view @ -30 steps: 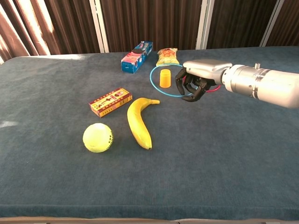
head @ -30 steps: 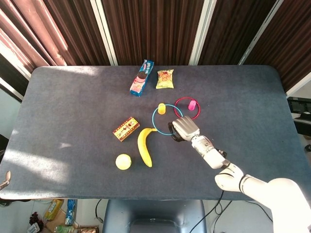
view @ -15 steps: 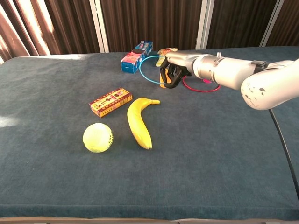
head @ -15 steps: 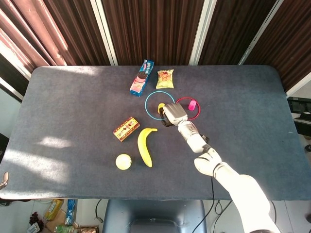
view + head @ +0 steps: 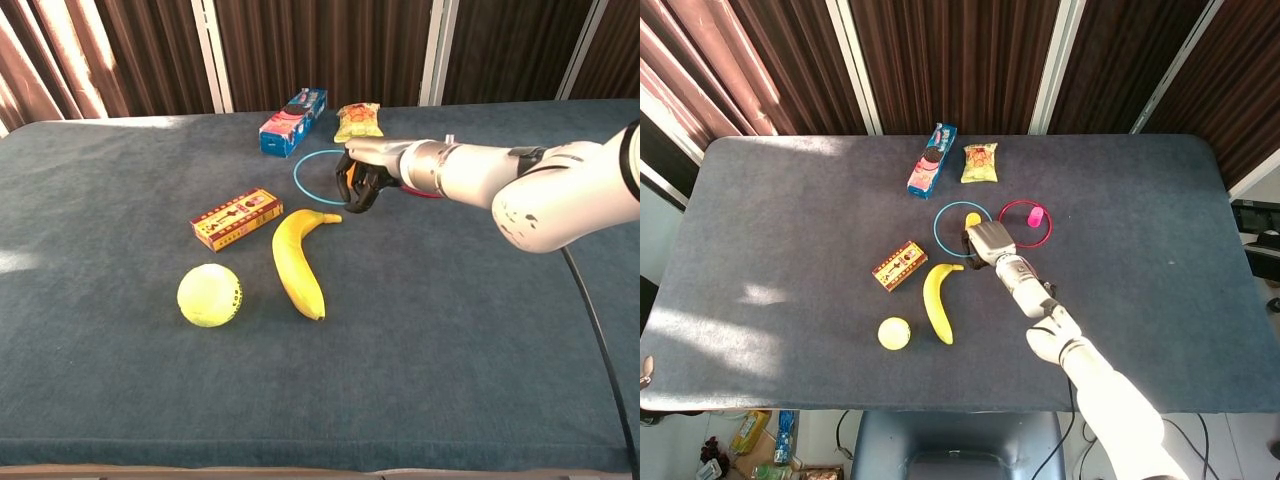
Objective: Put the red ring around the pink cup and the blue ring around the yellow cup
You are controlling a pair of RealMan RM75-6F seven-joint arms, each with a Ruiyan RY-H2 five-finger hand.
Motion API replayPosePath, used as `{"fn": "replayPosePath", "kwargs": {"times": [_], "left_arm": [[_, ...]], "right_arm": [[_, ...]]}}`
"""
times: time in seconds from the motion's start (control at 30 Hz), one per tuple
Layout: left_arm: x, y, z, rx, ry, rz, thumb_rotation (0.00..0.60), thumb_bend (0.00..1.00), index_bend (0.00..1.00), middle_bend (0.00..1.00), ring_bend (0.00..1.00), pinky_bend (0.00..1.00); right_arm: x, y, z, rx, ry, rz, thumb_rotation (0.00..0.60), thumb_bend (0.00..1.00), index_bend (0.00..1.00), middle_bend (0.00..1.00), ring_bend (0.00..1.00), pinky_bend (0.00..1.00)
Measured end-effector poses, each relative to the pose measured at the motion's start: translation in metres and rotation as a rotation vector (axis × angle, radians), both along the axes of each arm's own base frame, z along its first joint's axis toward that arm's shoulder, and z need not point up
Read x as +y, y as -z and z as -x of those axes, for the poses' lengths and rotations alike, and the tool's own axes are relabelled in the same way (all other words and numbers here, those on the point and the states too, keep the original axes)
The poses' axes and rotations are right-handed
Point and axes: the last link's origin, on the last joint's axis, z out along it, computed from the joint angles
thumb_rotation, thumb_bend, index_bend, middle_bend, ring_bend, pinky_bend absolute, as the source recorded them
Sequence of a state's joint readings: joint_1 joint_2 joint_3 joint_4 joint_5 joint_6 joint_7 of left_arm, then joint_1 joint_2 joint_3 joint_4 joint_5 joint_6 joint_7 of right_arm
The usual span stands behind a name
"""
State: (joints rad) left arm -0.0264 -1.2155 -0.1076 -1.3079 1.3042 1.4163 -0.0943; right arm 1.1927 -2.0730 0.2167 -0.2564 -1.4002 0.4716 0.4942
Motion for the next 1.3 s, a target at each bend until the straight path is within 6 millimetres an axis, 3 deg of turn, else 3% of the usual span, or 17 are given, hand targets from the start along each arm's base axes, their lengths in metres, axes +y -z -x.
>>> {"fn": "replayPosePath", "kwargs": {"times": [0.17, 0.6, 0.8, 0.97, 1.07, 1.17, 1.3], "left_arm": [[-0.001, 0.000, 0.001, -0.002, -0.001, -0.001, 0.600, 0.44, 0.16, 0.00, 0.00, 0.15], [0.000, 0.001, -0.001, 0.001, 0.001, 0.006, 0.600, 0.43, 0.16, 0.00, 0.00, 0.15], [0.001, 0.001, -0.005, 0.007, 0.021, 0.011, 0.600, 0.44, 0.16, 0.00, 0.00, 0.15], [0.003, 0.003, -0.010, 0.007, 0.047, 0.020, 0.600, 0.43, 0.16, 0.00, 0.00, 0.15], [0.005, 0.005, -0.014, 0.007, 0.063, 0.029, 0.600, 0.43, 0.16, 0.00, 0.00, 0.15], [0.007, 0.006, -0.017, 0.011, 0.075, 0.034, 0.600, 0.43, 0.16, 0.00, 0.00, 0.15], [0.010, 0.008, -0.022, 0.016, 0.087, 0.041, 0.600, 0.44, 0.16, 0.00, 0.00, 0.15]], "right_arm": [[0.001, 0.000, -0.001, 0.006, -0.022, -0.004, 0.600, 0.40, 0.77, 0.89, 1.00, 0.98], [0.001, -0.007, 0.001, 0.010, -0.067, 0.005, 0.600, 0.36, 0.74, 0.89, 1.00, 0.98], [0.005, -0.025, 0.001, -0.016, -0.161, 0.046, 0.600, 0.36, 0.72, 0.89, 0.97, 0.93], [0.021, -0.049, 0.012, 0.044, -0.284, 0.127, 0.600, 0.36, 0.68, 0.83, 0.85, 0.82], [0.041, -0.064, 0.022, 0.097, -0.347, 0.192, 0.600, 0.36, 0.58, 0.69, 0.71, 0.71], [0.068, -0.083, 0.034, 0.148, -0.366, 0.249, 0.600, 0.35, 0.43, 0.51, 0.50, 0.54], [0.110, -0.116, 0.056, 0.153, -0.288, 0.286, 0.600, 0.34, 0.35, 0.36, 0.35, 0.41]]}}
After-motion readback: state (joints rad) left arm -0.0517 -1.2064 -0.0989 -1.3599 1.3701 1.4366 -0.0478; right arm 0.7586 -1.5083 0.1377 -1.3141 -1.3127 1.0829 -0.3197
